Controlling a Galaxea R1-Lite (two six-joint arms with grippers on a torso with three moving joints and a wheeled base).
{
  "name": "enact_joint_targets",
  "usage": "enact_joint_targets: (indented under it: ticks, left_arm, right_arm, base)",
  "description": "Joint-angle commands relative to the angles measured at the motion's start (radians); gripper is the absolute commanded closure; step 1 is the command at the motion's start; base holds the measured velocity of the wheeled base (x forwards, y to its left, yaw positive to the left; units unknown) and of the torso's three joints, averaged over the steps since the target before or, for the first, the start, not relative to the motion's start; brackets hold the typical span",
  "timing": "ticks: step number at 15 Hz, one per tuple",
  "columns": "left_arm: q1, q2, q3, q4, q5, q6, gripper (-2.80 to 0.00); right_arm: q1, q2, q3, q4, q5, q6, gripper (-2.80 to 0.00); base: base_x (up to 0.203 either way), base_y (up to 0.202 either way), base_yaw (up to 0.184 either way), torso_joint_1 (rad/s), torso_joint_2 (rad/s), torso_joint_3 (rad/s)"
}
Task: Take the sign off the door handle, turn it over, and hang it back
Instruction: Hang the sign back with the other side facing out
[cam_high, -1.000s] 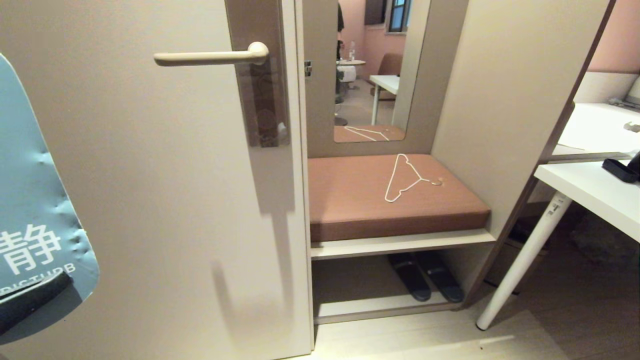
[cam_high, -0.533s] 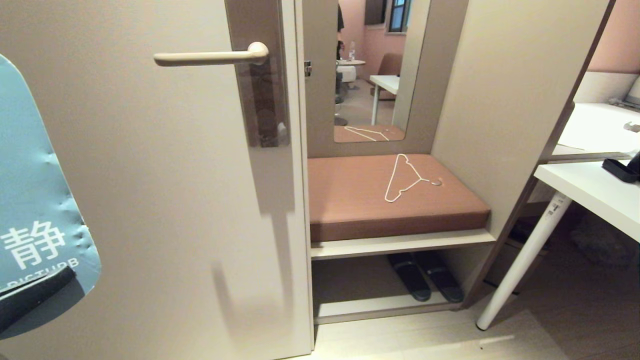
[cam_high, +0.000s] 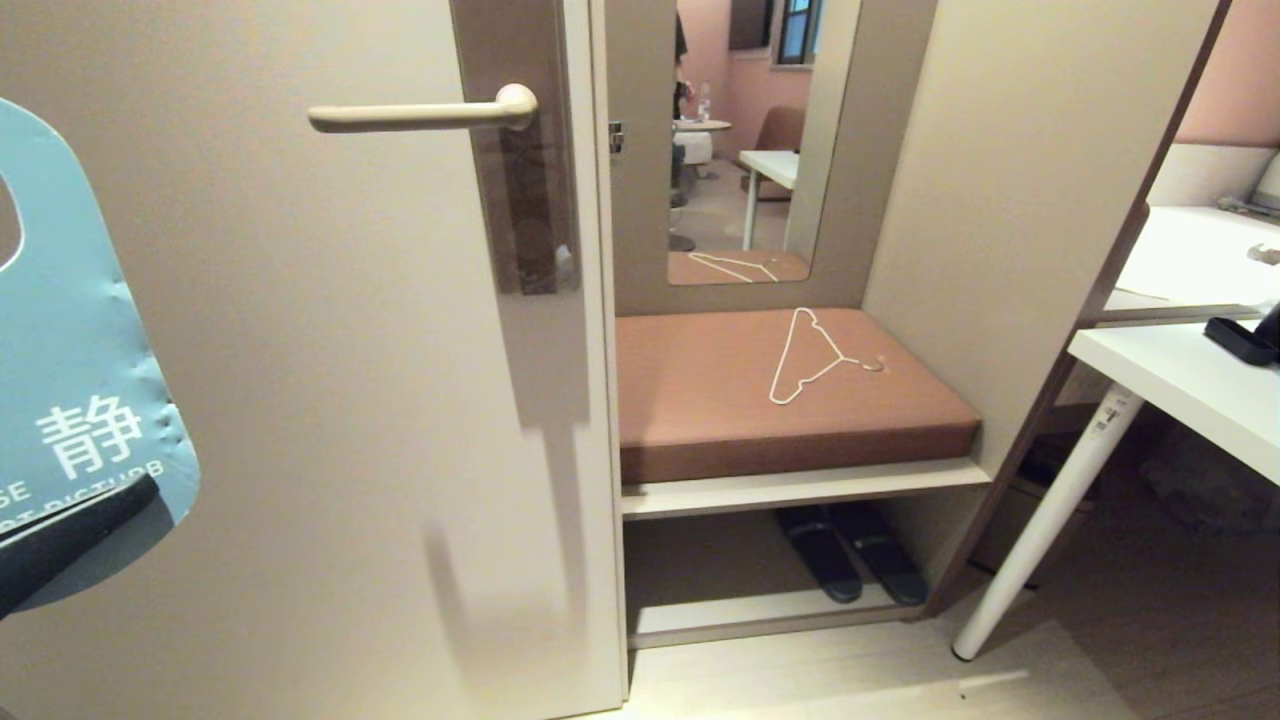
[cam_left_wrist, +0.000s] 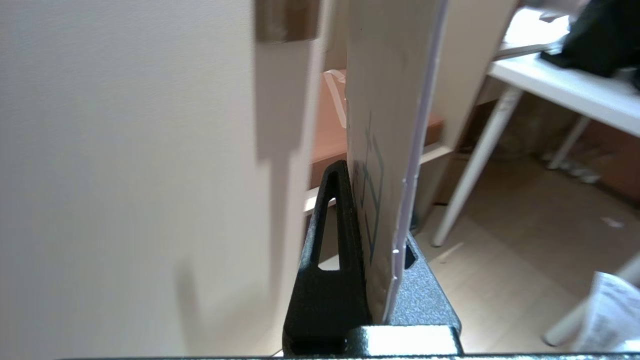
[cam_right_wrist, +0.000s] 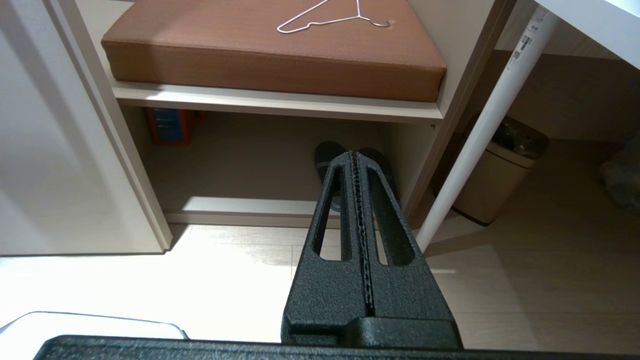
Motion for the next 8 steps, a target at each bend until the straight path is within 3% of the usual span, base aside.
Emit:
enact_joint_targets:
  ticks: [1,3,5,8]
  left_arm:
    - [0.001,0.037,-0.005,-0.003,0.008,0.005,0.0]
    - [0.011,0.087,-0.02,-0.005,0.013,0.029,0.0]
    - [0.07,0.182,-0.04,-0.038,0.013,0.063,0.0]
    - [0.139,0.361,-0.082,-0.197,0.01,0.109,0.0]
  right_arm:
    - [0.0,0.0,0.0,0.001,0.0,0.0,0.0]
    - [0.0,0.0,0.001,0.001,0.0,0.0,0.0]
    - [0.0,0.0,0.001,0.001,0.001,0.0,0.0]
    - [0.0,0.0,-0.001,0.001,0.0,-0.001,0.0]
  base:
    - [0.0,0.0,0.0,0.0,0.0,0.0]
    - [0.0,0.0,0.0,0.0,0.0,0.0]
    - [0.0,0.0,0.0,0.0,0.0,0.0]
    - [0.0,0.0,0.0,0.0,0.0,0.0]
